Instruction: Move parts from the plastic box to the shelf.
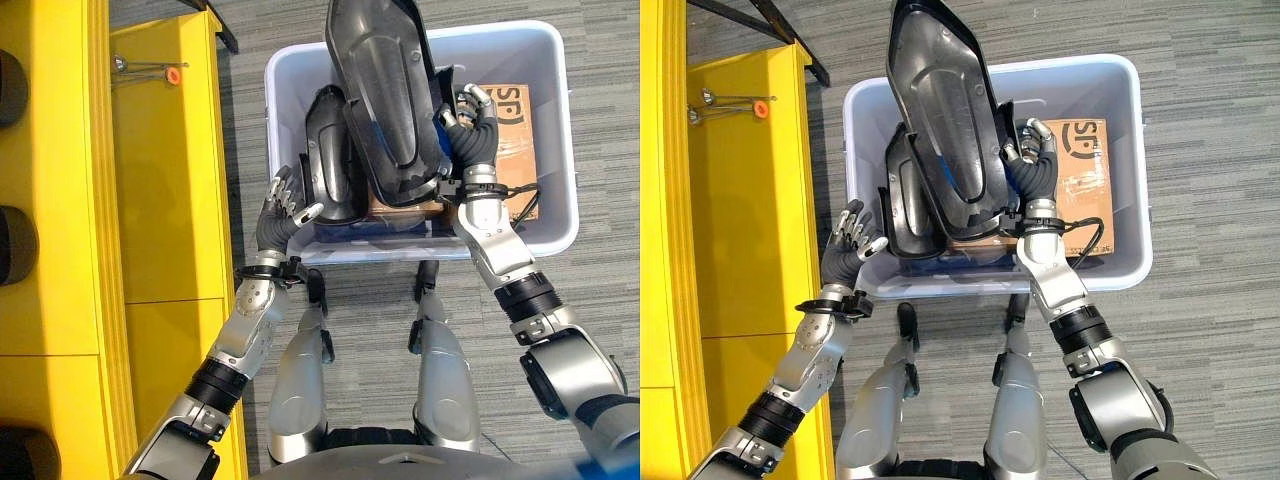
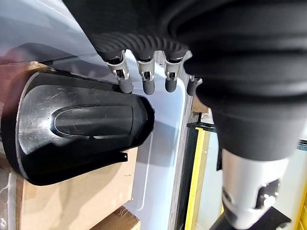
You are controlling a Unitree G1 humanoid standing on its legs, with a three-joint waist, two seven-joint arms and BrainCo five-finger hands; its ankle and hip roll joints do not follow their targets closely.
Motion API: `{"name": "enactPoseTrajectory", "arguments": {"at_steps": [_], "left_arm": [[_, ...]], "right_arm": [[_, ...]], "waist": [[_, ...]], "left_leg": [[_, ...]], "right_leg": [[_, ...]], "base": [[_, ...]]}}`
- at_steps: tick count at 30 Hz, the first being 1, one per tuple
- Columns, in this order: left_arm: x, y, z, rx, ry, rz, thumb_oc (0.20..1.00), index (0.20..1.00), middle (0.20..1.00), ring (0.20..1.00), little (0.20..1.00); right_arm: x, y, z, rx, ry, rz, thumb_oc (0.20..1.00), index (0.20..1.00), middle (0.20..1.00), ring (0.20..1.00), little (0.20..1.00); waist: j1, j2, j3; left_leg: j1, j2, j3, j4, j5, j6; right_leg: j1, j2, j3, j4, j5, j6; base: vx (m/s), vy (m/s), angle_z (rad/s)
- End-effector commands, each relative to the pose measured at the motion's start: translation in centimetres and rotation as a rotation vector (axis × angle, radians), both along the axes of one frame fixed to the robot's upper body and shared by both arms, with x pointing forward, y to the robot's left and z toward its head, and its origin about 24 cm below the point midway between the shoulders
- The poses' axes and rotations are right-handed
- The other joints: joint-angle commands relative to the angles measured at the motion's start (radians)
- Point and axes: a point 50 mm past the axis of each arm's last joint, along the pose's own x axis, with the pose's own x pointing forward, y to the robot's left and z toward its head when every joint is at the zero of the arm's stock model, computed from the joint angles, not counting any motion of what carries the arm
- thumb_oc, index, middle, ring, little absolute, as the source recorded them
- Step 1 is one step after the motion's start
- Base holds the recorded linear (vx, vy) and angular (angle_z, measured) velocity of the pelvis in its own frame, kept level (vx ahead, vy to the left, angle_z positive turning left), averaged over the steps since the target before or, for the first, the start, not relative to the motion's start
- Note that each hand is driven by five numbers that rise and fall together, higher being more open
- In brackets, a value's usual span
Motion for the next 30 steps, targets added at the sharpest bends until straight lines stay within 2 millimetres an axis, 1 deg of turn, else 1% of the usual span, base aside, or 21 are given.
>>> {"name": "enactPoseTrajectory", "arguments": {"at_steps": [1,5,7,8,10,12,13,14,18,19,20,21,22,23,24,25,26,27,28,29,30], "left_arm": [[-1.0,1.1,0.9,0.027,-0.071,0.006,1.000,1.000,1.000,1.000,1.000],[-1.2,1.5,0.7,0.032,-0.062,0.021,1.000,1.000,1.000,1.000,1.000],[-1.5,1.8,0.5,0.038,-0.055,0.026,1.000,1.000,1.000,1.000,1.000],[-1.5,1.8,0.5,0.038,-0.055,0.027,1.000,1.000,1.000,1.000,1.000],[-1.7,2.1,0.3,0.041,-0.050,0.030,1.000,1.000,1.000,1.000,1.000],[-1.8,2.1,0.2,0.040,-0.043,0.031,1.000,1.000,1.000,1.000,1.000],[-1.8,2.1,0.2,0.040,-0.043,0.031,1.000,1.000,1.000,1.000,1.000],[-2.0,2.5,-0.1,0.047,-0.034,0.041,1.000,1.000,1.000,1.000,1.000],[-2.5,3.3,-0.7,0.051,-0.008,0.068,1.000,1.000,1.000,1.000,1.000],[-2.6,3.4,-0.9,0.051,0.000,0.072,1.000,1.000,1.000,1.000,1.000],[-2.8,3.6,-1.2,0.049,0.010,0.079,1.000,1.000,1.000,1.000,1.000],[-2.9,3.7,-1.4,0.048,0.020,0.083,1.000,1.000,1.000,1.000,1.000],[-3.1,3.7,-1.9,0.040,0.040,0.083,1.000,1.000,1.000,1.000,1.000],[-3.2,3.6,-2.4,0.035,0.063,0.077,1.000,1.000,1.000,1.000,1.000],[-3.3,3.5,-2.7,0.037,0.073,0.072,1.000,1.000,1.000,1.000,1.000],[-3.4,3.2,-3.1,0.033,0.093,0.057,1.000,1.000,1.000,1.000,1.000],[-3.4,2.8,-3.4,0.034,0.106,0.043,1.000,1.000,1.000,1.000,1.000],[-3.3,2.6,-3.5,0.036,0.108,0.034,1.000,1.000,1.000,1.000,1.000],[-3.2,2.4,-3.3,0.026,0.099,0.025,1.000,1.000,1.000,1.000,1.000],[-3.1,2.2,-3.0,0.022,0.086,0.011,1.000,1.000,1.000,1.000,1.000],[-3.1,2.2,-3.0,0.022,0.087,0.011,1.000,1.000,1.000,1.000,1.000]], "right_arm": [[-1.6,1.9,1.8,0.103,-0.147,0.133,0.200,0.200,0.200,0.200,0.200],[-1.8,2.7,1.4,0.125,-0.136,0.174,0.200,0.200,0.200,0.200,0.200],[-1.9,3.2,1.3,0.133,-0.131,0.201,0.200,0.200,0.200,0.200,0.200],[-1.9,3.3,1.3,0.133,-0.131,0.202,0.200,0.200,0.200,0.200,0.200],[-2.0,3.5,1.1,0.120,-0.129,0.201,0.200,0.200,0.200,0.200,0.200],[-2.0,3.8,0.9,0.161,-0.117,0.227,0.200,0.200,0.200,0.200,0.200],[-2.0,3.8,0.9,0.161,-0.117,0.227,0.200,0.200,0.200,0.200,0.200],[-2.0,3.9,0.9,0.135,-0.118,0.218,0.200,0.200,0.200,0.200,0.200],[-2.1,4.4,1.3,0.094,-0.140,0.222,0.200,0.200,0.200,0.200,0.200],[-2.0,4.4,1.2,0.102,-0.137,0.227,0.200,0.200,0.200,0.200,0.200],[-1.9,4.6,1.0,0.112,-0.127,0.231,0.200,0.200,0.200,0.200,0.200],[-1.9,4.6,0.9,0.117,-0.121,0.231,0.200,0.200,0.200,0.200,0.200],[-1.8,4.6,0.7,0.130,-0.115,0.233,0.200,0.200,0.200,0.200,0.200],[-1.8,4.2,0.5,0.135,-0.108,0.224,0.200,0.200,0.200,0.200,0.200],[-1.8,3.9,0.2,0.133,-0.100,0.216,0.200,0.200,0.200,0.200,0.200],[-2.0,3.7,-0.3,0.131,-0.088,0.207,0.200,0.200,0.200,0.200,0.200],[-2.0,3.4,-0.7,0.130,-0.075,0.191,0.200,0.200,0.200,0.200,0.200],[-2.1,3.0,-1.0,0.126,-0.067,0.175,0.200,0.200,0.200,0.200,0.200],[-2.2,2.5,-1.4,0.113,-0.063,0.156,0.200,0.200,0.200,0.200,0.200],[-2.4,2.0,-2.0,0.104,-0.046,0.134,0.200,0.200,0.200,0.200,0.200],[-2.4,2.0,-2.0,0.103,-0.045,0.134,0.200,0.200,0.200,0.200,0.200]], "waist": [[0.023,-0.028,-0.105],[0.027,-0.025,-0.111],[0.034,-0.021,-0.116],[0.033,-0.021,-0.116],[0.039,-0.018,-0.118],[0.043,-0.017,-0.119],[0.042,-0.017,-0.118],[0.050,-0.016,-0.119],[0.070,-0.018,-0.130],[0.072,-0.021,-0.131],[0.082,-0.025,-0.136],[0.087,-0.029,-0.143],[0.094,-0.032,-0.151],[0.097,-0.035,-0.160],[0.092,-0.037,-0.166],[0.086,-0.038,-0.175],[0.079,-0.033,-0.178],[0.075,-0.033,-0.180],[0.066,-0.032,-0.183],[0.061,-0.024,-0.197],[0.059,-0.022,-0.196]], "left_leg": [[0.016,0.045,-0.024,0.080,-0.088,-0.018],[0.032,0.057,-0.030,0.078,-0.085,-0.020],[0.042,0.070,-0.040,0.076,-0.079,-0.024],[0.043,0.070,-0.041,0.075,-0.079,-0.025],[0.052,0.081,-0.051,0.072,-0.072,-0.028],[0.059,0.094,-0.066,0.070,-0.063,-0.032],[0.059,0.094,-0.066,0.069,-0.063,-0.032],[0.067,0.109,-0.085,0.062,-0.048,-0.038],[0.083,0.144,-0.119,0.031,-0.006,-0.047],[0.086,0.152,-0.127,0.016,0.012,-0.054],[0.089,0.164,-0.139,-0.013,0.045,-0.065],[0.089,0.170,-0.143,-0.029,0.060,-0.069],[0.093,0.177,-0.150,-0.059,0.095,-0.079],[0.092,0.181,-0.134,-0.076,0.127,-0.083],[0.092,0.183,-0.114,-0.081,0.140,-0.081],[0.095,0.186,-0.059,-0.090,0.144,-0.077],[0.095,0.191,-0.018,-0.088,0.168,-0.076],[0.109,0.186,-0.005,-0.081,0.167,-0.085],[0.121,0.191,0.043,-0.033,0.141,-0.076],[0.151,0.174,0.053,0.019,0.090,-0.062],[0.149,0.175,0.049,0.027,0.084,-0.062]], "right_leg": [[-0.014,-0.009,0.018,0.163,-0.138,0.039],[-0.014,-0.001,0.014,0.204,-0.164,0.030],[-0.018,0.008,0.003,0.253,-0.195,0.017],[-0.019,0.008,0.002,0.255,-0.196,0.017],[-0.018,0.015,-0.009,0.292,-0.221,0.008],[-0.019,0.022,-0.021,0.332,-0.247,-0.002],[-0.019,0.021,-0.021,0.332,-0.247,-0.002],[-0.017,0.031,-0.038,0.373,-0.279,-0.013],[-0.024,0.056,-0.082,0.455,-0.336,-0.038],[-0.022,0.063,-0.096,0.459,-0.346,-0.045],[-0.019,0.070,-0.116,0.463,-0.356,-0.050],[-0.015,0.074,-0.126,0.456,-0.361,-0.053],[0.000,0.076,-0.147,0.447,-0.366,-0.057],[0.020,0.071,-0.168,0.435,-0.377,-0.058],[0.032,0.063,-0.183,0.424,-0.378,-0.061],[0.053,0.045,-0.214,0.407,-0.378,-0.065],[0.077,0.035,-0.246,0.384,-0.375,-0.070],[0.101,0.027,-0.251,0.372,-0.385,-0.061],[0.110,0.016,-0.273,0.362,-0.372,-0.067],[0.125,0.002,-0.306,0.337,-0.352,-0.068],[0.130,0.002,-0.309,0.335,-0.352,-0.066]], "base": [[0.00,-0.034,-0.01],[-0.01,-0.047,0.03],[-0.02,-0.085,0.03],[-0.01,-0.088,0.02],[-0.02,-0.092,0.08],[-0.02,-0.110,0.17],[-0.02,-0.169,0.22],[-0.03,-0.176,0.18],[-0.03,-0.208,0.30],[-0.03,-0.236,0.21],[-0.03,-0.208,0.17],[-0.01,-0.206,0.26],[0.01,-0.181,0.37],[0.01,-0.154,0.40],[0.00,-0.122,0.42],[-0.03,-0.094,0.57],[0.02,-0.115,0.87],[-0.05,-0.121,1.30],[-0.07,-0.099,1.33],[-0.12,-0.054,1.40],[-0.08,-0.033,0.97]]}}
